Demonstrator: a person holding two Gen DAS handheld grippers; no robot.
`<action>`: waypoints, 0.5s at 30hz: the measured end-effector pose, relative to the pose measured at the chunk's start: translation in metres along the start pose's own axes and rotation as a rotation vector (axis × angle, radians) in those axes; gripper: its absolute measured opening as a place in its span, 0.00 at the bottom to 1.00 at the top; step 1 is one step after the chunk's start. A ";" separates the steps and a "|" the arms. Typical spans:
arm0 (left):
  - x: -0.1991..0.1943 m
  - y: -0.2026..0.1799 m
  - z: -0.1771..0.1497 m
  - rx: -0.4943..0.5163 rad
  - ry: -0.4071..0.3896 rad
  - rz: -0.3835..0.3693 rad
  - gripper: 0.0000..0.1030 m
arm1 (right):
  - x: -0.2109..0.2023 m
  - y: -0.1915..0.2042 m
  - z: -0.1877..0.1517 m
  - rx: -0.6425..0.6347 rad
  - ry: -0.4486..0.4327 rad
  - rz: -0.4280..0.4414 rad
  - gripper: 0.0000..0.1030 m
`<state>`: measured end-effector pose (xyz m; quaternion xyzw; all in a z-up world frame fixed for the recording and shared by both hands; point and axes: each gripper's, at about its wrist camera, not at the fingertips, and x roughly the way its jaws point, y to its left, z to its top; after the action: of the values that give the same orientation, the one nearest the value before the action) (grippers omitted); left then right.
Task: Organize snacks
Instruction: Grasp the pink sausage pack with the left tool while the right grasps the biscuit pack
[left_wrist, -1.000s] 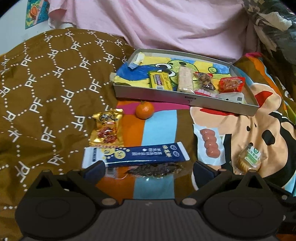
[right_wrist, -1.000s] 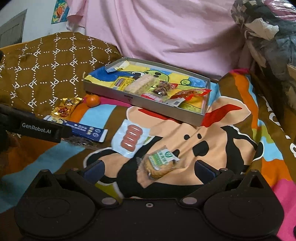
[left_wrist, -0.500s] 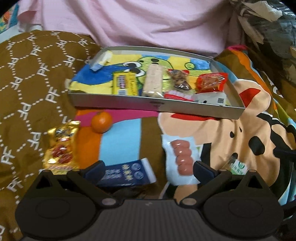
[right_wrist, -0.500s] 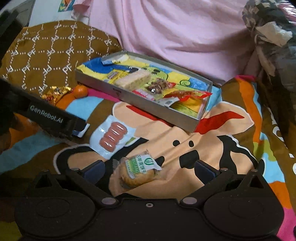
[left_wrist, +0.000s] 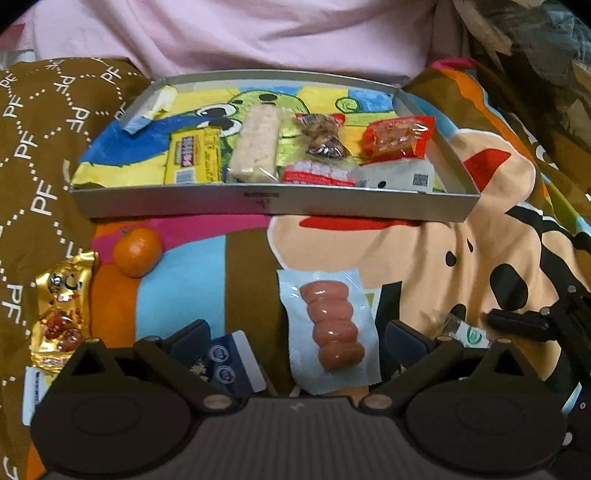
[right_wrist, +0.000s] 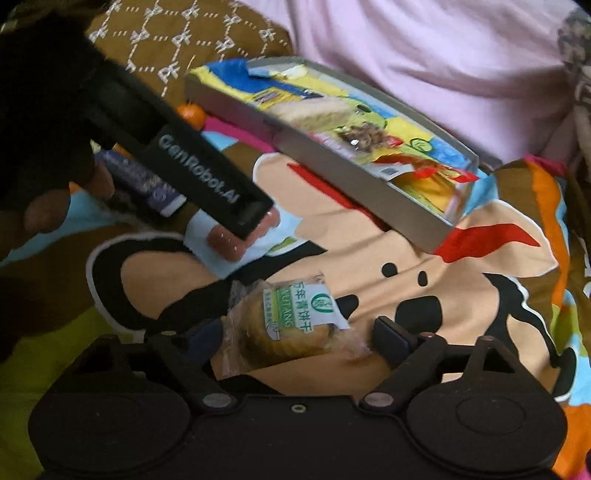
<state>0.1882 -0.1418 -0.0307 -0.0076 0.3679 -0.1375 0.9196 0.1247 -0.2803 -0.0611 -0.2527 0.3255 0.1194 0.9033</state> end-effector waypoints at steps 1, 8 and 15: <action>0.002 -0.002 0.000 0.002 0.004 0.000 1.00 | 0.001 0.001 0.000 -0.006 -0.005 0.000 0.81; 0.011 -0.015 0.000 0.050 0.027 0.009 1.00 | -0.001 -0.006 -0.001 0.010 0.004 -0.001 0.64; 0.026 -0.023 0.000 0.073 0.066 0.064 0.98 | -0.013 -0.018 -0.005 0.037 0.009 -0.038 0.62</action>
<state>0.2008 -0.1709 -0.0458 0.0423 0.3928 -0.1215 0.9106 0.1193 -0.2988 -0.0489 -0.2427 0.3268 0.0950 0.9084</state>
